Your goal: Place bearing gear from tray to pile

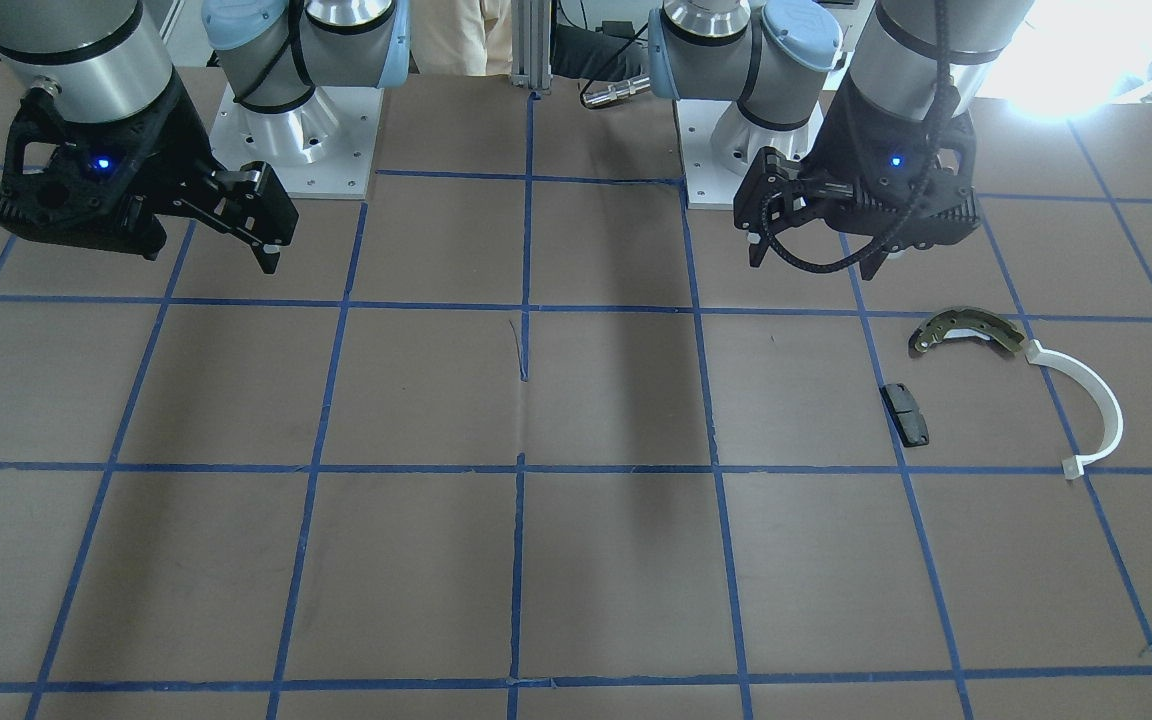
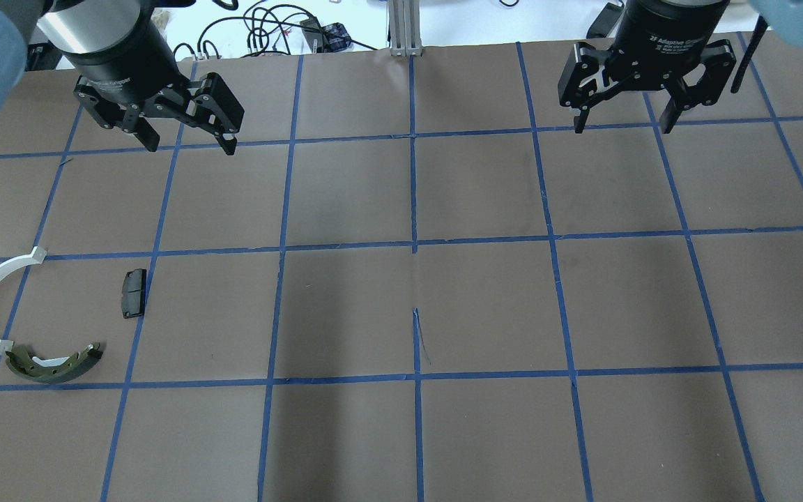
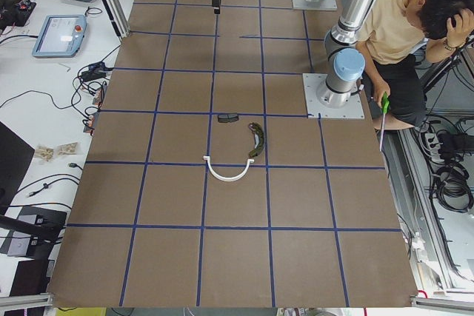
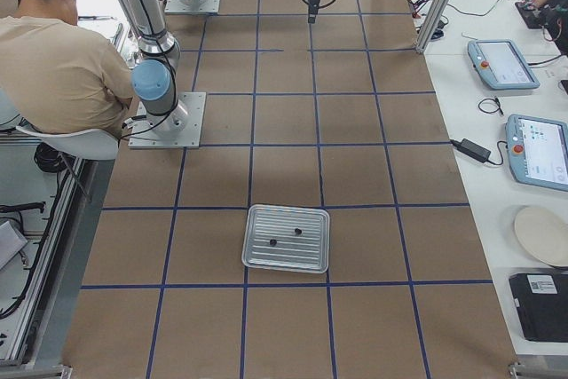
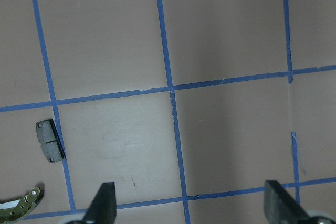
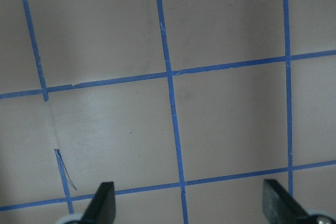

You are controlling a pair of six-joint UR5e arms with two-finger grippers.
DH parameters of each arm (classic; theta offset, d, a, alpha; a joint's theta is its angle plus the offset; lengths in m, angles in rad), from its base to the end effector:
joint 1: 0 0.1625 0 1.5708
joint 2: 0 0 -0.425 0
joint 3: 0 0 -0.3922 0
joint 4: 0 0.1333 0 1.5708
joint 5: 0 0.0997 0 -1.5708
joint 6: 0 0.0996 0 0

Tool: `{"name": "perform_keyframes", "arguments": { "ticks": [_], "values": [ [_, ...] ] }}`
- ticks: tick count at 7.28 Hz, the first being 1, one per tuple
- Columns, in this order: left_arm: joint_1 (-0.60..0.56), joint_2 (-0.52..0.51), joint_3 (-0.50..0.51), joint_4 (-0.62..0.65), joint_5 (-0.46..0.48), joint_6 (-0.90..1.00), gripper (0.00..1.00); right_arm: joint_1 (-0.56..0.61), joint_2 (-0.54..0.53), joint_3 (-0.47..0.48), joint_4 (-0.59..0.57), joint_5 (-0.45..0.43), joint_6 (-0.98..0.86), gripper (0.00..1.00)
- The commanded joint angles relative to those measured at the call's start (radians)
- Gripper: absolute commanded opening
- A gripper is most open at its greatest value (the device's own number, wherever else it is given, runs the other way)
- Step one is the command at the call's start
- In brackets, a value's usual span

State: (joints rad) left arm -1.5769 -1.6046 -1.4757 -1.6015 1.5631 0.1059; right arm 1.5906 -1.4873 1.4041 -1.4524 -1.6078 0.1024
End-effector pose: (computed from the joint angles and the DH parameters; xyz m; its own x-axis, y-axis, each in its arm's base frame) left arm -0.1372 -0.5077 0.5148 -0.9937 0.1120 0.0044 0.1118 0.9932 -0.0312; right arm 0.1399 -0.5198 0.5156 -0.9959 0.0812 0.0404 0.0824 0.9961 0.0312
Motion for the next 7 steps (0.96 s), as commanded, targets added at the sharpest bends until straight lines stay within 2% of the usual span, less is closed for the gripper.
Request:
{"name": "perform_keyframes", "arguments": {
  "ticks": [1, 5, 7],
  "values": [
    [0.000, 0.000, 0.000, 0.000, 0.000, 0.000, 1.00, 0.000, 0.001, 0.000, -0.017, -0.003, -0.013, 1.00],
    [0.000, 0.000, 0.000, 0.000, 0.000, 0.000, 1.00, -0.003, 0.002, 0.003, -0.022, -0.003, -0.013, 1.00],
    [0.000, 0.000, 0.000, 0.000, 0.000, 0.000, 1.00, -0.081, -0.001, -0.008, 0.001, -0.078, -0.015, 1.00]
  ]
}}
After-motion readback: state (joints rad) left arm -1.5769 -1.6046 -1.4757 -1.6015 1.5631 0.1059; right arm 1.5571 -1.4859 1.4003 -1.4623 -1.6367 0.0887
